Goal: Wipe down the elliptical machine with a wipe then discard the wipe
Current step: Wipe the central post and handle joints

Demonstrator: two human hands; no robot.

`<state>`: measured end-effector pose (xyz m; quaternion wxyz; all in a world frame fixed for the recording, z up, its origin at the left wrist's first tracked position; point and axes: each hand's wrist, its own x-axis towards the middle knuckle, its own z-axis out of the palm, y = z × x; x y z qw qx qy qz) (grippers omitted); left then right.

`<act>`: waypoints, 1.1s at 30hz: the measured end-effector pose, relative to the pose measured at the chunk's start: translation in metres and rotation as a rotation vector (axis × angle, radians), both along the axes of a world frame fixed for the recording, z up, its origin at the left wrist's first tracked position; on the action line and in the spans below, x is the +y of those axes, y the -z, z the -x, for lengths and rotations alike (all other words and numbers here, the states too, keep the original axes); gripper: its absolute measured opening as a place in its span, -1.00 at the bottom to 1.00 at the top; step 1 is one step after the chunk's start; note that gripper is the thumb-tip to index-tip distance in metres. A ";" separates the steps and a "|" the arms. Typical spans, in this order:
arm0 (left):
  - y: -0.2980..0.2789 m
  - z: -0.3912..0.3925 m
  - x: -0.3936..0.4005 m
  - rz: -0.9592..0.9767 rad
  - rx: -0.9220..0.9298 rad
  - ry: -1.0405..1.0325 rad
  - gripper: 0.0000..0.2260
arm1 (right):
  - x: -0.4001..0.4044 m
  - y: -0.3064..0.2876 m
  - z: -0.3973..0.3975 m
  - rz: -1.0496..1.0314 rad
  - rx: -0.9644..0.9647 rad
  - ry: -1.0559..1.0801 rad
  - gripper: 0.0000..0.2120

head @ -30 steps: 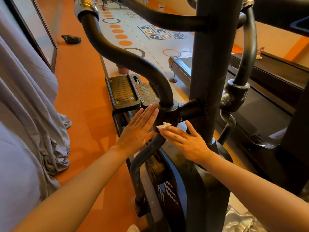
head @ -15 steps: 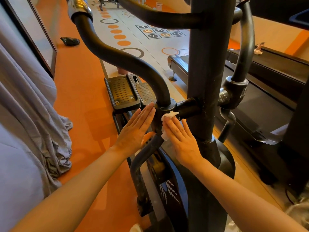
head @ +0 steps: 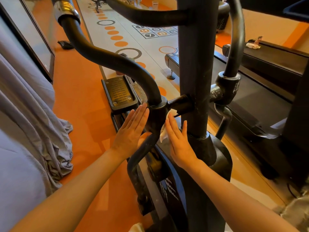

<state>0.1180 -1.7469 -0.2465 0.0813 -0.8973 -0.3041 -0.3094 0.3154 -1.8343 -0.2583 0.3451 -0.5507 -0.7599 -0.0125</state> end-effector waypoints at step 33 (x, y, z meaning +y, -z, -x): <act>-0.031 -0.039 -0.030 -0.093 0.044 -0.160 -0.36 | 0.036 -0.054 -0.068 -0.348 -0.248 -0.004 -0.77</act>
